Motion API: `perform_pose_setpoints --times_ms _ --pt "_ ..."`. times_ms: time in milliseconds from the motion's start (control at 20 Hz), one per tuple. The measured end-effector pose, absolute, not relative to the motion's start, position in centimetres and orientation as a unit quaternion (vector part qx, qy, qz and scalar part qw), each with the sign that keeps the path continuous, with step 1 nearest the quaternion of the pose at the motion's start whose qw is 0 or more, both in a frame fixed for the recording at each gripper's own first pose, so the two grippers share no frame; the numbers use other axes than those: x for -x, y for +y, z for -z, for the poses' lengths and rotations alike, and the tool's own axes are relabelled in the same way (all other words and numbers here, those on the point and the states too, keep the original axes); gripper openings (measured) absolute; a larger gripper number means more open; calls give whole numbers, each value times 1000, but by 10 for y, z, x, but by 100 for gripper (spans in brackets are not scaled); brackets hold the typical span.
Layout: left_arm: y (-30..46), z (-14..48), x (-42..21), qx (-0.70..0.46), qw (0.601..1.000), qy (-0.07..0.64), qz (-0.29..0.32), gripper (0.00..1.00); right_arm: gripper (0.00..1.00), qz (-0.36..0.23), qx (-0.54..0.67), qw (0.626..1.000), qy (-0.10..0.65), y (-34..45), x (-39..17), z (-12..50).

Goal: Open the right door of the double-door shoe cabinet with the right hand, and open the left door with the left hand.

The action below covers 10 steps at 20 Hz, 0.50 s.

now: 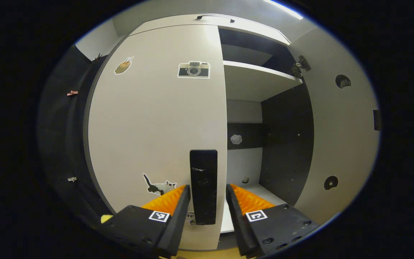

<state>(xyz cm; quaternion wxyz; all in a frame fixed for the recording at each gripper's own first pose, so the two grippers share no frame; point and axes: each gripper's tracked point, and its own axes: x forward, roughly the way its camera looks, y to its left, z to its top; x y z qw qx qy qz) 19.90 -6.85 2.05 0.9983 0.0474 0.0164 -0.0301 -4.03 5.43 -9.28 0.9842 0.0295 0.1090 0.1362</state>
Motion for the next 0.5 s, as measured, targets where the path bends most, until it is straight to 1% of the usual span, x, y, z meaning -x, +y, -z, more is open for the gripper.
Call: perform_pose_setpoints --times_ms 50,100,200,350,500 --pt "-68 -21 -200 -43 999 15 25 58 99 -140 -27 984 109 56 40 93" --pt "-65 -20 -201 -37 999 15 15 48 99 -142 -25 984 109 56 40 93" --pt "-63 -19 -202 -20 1000 18 12 36 99 -145 -24 983 109 57 41 94" --pt "-63 -18 -202 -22 999 22 12 34 99 -143 -25 983 110 55 41 96" --pt "-62 -14 -200 -15 999 26 15 28 99 -141 -26 983 117 55 39 97"
